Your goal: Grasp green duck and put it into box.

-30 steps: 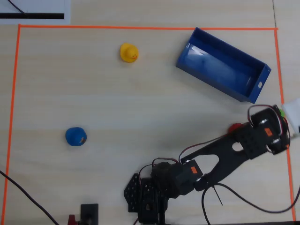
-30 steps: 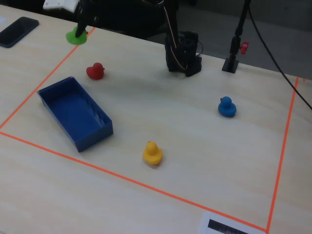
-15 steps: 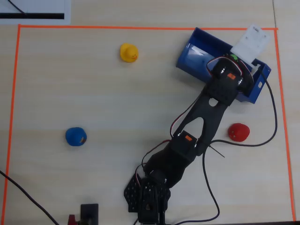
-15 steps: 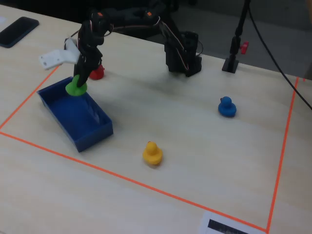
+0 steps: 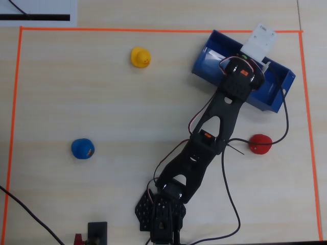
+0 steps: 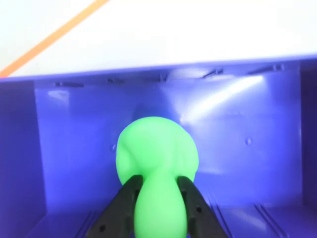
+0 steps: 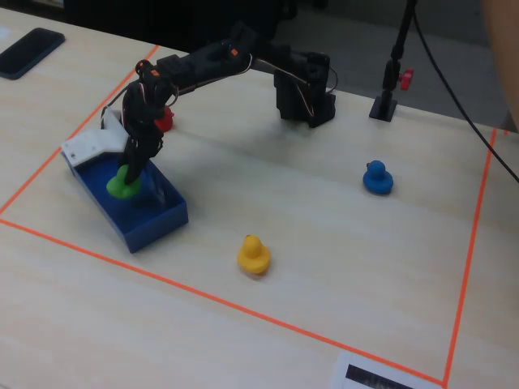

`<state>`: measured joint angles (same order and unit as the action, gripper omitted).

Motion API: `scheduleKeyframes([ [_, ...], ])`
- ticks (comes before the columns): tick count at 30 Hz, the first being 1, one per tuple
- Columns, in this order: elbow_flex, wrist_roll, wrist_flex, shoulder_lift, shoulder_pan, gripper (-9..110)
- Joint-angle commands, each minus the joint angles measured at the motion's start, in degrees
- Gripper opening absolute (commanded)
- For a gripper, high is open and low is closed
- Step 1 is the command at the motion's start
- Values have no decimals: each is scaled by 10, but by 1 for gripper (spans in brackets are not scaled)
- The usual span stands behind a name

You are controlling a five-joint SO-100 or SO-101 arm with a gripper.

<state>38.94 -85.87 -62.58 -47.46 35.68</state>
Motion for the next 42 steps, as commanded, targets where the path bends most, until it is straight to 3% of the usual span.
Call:
scheduleKeyframes([
  [1,-29,-13,27,-5,-5,9],
  [14,-20,-29,-41,-51,4,22],
  [19,70,17,-11,-216,-46,18],
  [23,246,36,-33,-437,-162,10],
  [28,636,11,8,-731,-308,5],
  [33,998,-9,33,-996,-343,3],
  [42,1286,-25,-14,-1281,-364,3],
])
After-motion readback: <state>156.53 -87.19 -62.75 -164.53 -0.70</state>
